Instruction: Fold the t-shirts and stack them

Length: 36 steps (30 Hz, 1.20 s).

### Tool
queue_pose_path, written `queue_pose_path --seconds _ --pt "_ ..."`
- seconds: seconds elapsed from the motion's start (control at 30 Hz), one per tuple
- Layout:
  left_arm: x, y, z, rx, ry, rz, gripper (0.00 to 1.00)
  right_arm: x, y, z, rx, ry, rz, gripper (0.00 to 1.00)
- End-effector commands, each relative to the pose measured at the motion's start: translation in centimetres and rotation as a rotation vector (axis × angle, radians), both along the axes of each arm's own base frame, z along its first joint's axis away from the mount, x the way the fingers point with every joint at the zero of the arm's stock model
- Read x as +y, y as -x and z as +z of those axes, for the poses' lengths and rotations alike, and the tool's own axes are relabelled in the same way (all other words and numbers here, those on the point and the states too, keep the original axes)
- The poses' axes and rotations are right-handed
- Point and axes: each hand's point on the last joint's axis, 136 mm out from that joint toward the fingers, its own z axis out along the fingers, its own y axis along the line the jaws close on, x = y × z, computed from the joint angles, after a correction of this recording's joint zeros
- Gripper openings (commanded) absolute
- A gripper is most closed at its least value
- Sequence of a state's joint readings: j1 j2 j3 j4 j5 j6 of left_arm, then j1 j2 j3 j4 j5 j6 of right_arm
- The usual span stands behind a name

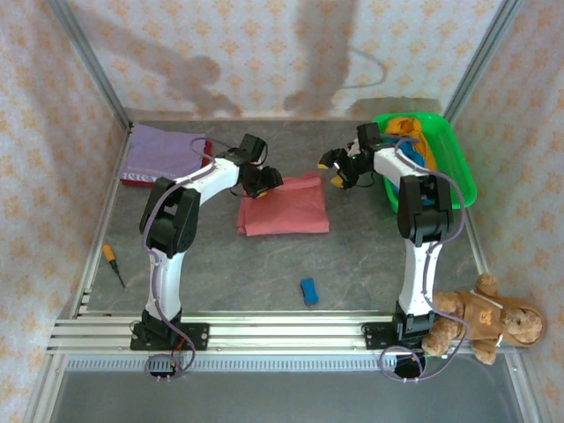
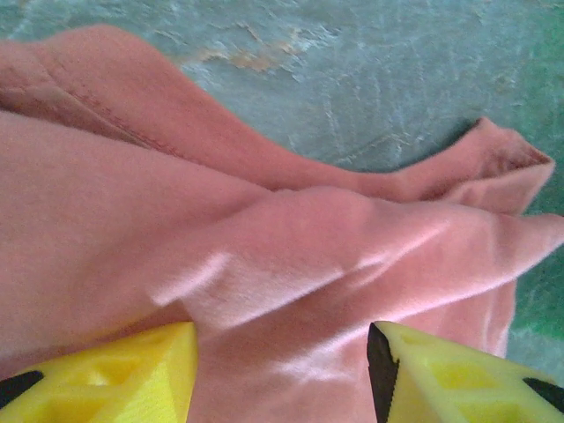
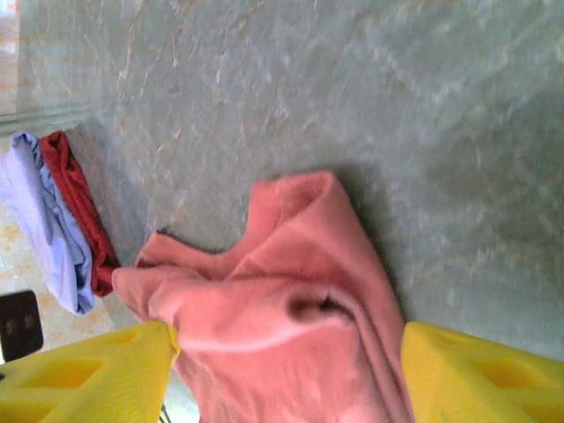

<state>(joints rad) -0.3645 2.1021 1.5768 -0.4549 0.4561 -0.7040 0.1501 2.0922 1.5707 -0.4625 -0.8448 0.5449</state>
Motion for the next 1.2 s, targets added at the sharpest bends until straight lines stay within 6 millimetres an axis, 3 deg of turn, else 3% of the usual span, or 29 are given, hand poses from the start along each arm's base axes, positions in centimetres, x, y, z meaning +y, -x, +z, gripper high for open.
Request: queue_pose_path --seconds 0.0,0.1,0.2,0.4,0.47,0.53,0.63,0.73,0.83,0.93,1.17 --pt "-2.1 -0.1 3.8 -0.063 0.066 -0.026 0.55 1.7 3.9 3.6 -0.012 -0.022 0.062 0.69" --pt "-2.4 -0.3 3.2 -0.054 0.077 -0.027 0.55 4.1 6.2 3.4 0.014 -0.066 0.090 0.70" --pt "-2.7 -0.6 1.8 -0.031 0.078 -0.023 0.55 5.7 7.5 1.5 0.054 -0.082 0.094 0.70" --pt "-1.8 -1.5 -0.9 -0.001 0.057 0.021 0.55 4.5 8.7 -3.4 0.133 0.009 0.030 0.70" --pt "-2.1 -1.5 0.4 -0.009 0.075 0.010 0.53 4.1 9.0 -4.0 0.144 0.038 0.042 0.70" --pt "-2.2 -0.8 3.6 -0.064 0.040 -0.029 0.55 4.0 9.4 -3.6 0.148 0.050 0.069 0.70" --pt "0.3 1.8 6.8 -0.056 -0.076 -0.065 0.60 3.6 10.0 -2.0 0.125 0.088 0.107 0.70" --pt "3.7 5.0 7.3 -0.012 -0.171 -0.056 0.62 3.4 10.4 -1.4 0.120 0.097 0.130 0.70" --pt "5.6 7.6 5.6 0.036 -0.164 -0.039 0.62 3.4 10.9 -1.5 0.132 0.091 0.140 0.70" --pt "6.1 9.2 3.5 0.081 -0.107 -0.029 0.63 3.4 11.3 -1.9 0.142 0.092 0.144 0.70" --pt "5.9 10.1 -0.2 0.119 -0.076 -0.040 0.64 3.2 11.8 -2.0 0.152 0.095 0.154 0.70"
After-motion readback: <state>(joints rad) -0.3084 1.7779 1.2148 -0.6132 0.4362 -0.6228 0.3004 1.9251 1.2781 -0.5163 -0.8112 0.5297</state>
